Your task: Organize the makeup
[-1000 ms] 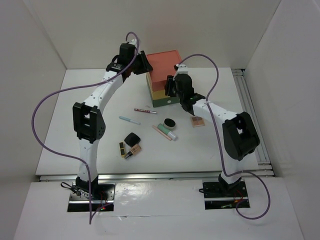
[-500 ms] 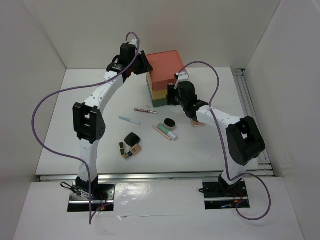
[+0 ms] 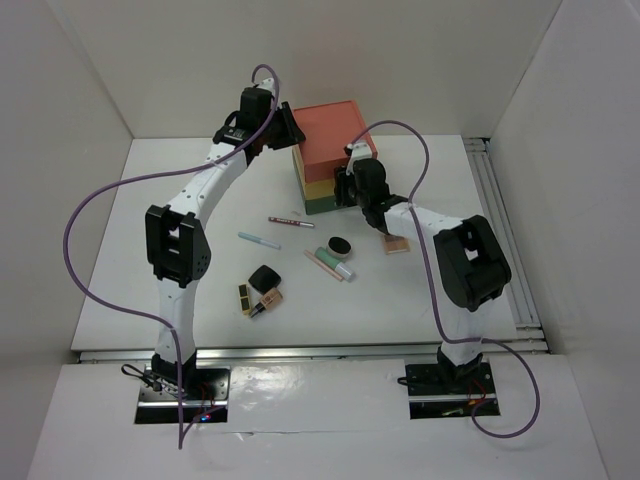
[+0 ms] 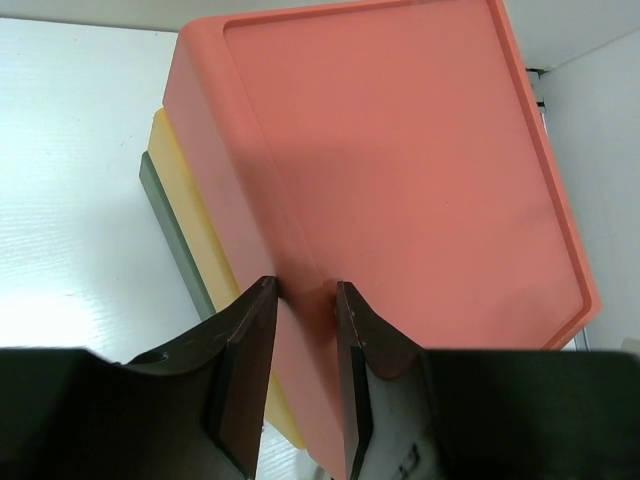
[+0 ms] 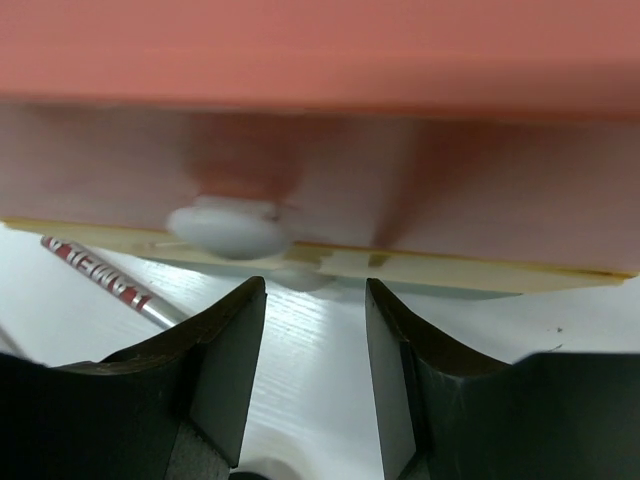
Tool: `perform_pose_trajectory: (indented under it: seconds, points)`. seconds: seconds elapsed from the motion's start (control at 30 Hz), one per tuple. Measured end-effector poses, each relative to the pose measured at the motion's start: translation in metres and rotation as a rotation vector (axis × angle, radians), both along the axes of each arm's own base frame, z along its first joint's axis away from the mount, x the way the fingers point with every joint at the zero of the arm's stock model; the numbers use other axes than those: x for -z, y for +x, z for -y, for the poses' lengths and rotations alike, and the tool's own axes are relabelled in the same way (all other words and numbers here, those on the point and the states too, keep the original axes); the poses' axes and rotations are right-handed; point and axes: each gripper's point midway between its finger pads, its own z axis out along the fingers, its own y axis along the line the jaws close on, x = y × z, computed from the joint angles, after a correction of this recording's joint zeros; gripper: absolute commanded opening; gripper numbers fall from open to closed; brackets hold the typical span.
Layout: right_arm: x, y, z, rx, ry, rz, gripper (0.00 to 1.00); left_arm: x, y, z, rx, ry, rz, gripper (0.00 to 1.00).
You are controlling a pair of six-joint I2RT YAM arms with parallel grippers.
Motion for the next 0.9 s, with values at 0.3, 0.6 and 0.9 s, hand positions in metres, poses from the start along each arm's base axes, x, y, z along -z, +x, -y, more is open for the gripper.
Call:
perform_pose_trajectory:
  seconds: [0.3,0.6,0.9]
  points:
    - [-0.002,0.004,0.000,-0.023,0.005,0.018,0.41,0.000,0.000,0.000,-0.002,0.000,0.002,0.39]
    - [-0.003,0.002,-0.007,-0.068,0.009,0.021,0.10,0.000,0.000,-0.001,-0.009,0.001,0.000,0.39]
    - [0.001,-0.034,-0.001,-0.095,0.000,0.006,0.08,0.000,0.001,0.001,-0.030,-0.001,-0.002,0.39]
